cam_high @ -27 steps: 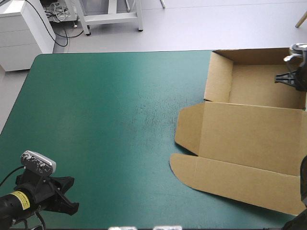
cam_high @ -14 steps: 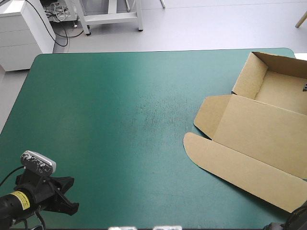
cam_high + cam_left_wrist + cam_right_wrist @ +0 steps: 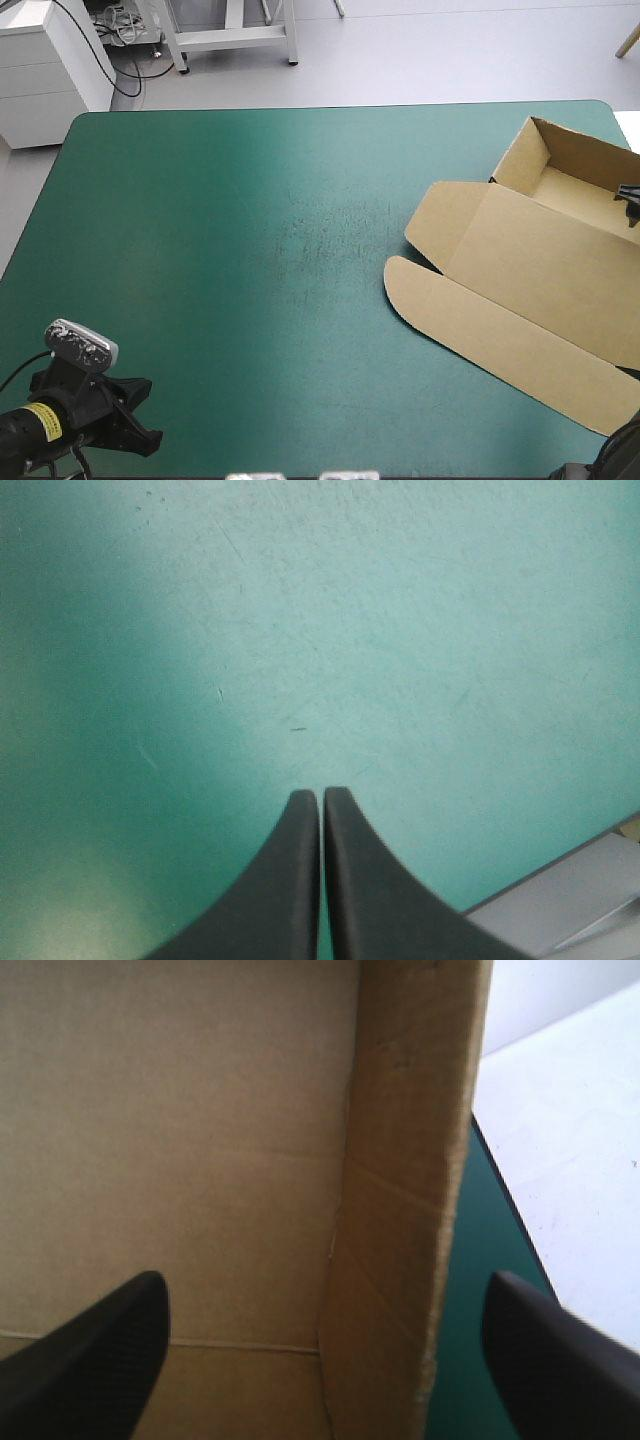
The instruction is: Fold the box
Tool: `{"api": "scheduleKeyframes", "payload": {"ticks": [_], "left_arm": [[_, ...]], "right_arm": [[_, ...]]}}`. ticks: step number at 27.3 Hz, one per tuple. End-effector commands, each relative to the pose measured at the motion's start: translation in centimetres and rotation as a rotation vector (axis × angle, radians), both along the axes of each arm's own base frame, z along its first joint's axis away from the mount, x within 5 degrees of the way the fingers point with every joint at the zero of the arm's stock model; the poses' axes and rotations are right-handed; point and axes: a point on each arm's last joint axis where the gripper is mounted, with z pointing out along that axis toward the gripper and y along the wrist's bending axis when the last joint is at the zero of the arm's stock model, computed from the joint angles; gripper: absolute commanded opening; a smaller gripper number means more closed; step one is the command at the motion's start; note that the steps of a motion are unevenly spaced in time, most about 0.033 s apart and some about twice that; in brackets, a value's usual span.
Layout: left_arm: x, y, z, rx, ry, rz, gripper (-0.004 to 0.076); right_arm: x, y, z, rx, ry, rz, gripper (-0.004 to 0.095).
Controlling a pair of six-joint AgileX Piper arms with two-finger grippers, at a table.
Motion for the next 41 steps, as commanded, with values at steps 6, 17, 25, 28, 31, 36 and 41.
{"api": "scheduleKeyframes", "payload": {"ticks": [6, 17, 25, 28, 31, 36, 41], "left_arm": [[0.2, -0.1, 0.8, -0.026, -0.044, 0.003, -0.0008], [0.3, -0.1, 0.9, -0.028, -0.051, 0.004, -0.0008], [0.5, -0.2, 1.1, -0.045, -0.086, 0.006, -0.0008], [0.7, -0.3, 1.4, -0.074, -0.109, 0.017, -0.0008], [0.9, -0.5, 1.7, -0.098, -0.148, 0.02, -0.0008], [1.1, -0.5, 2.1, -0.135, -0.224, 0.023, -0.0008], [-0.6, 0.3, 0.9, -0.221, -0.348, 0.019, -0.0008]], "right_arm": [[-1.7, 0.9, 4.6, -0.021, -0.079, 0.028, 0.0918], [-6.4, 6.1, 14.1, 0.068, -0.422, 0.105, 0.0844], [-8.8, 15.2, 18.3, 0.111, -0.571, 0.457, -0.0011], [-9.8, 18.9, 18.4, 0.135, -0.569, 0.589, -0.0002], [-11.2, 21.8, 17.9, 0.124, -0.566, 0.727, -0.0002], [-15.5, 23.9, 16.8, 0.005, -0.627, 0.833, -0.0002], [-22.8, 23.2, 14.9, -0.039, -0.874, 0.784, -0.0002]]}}
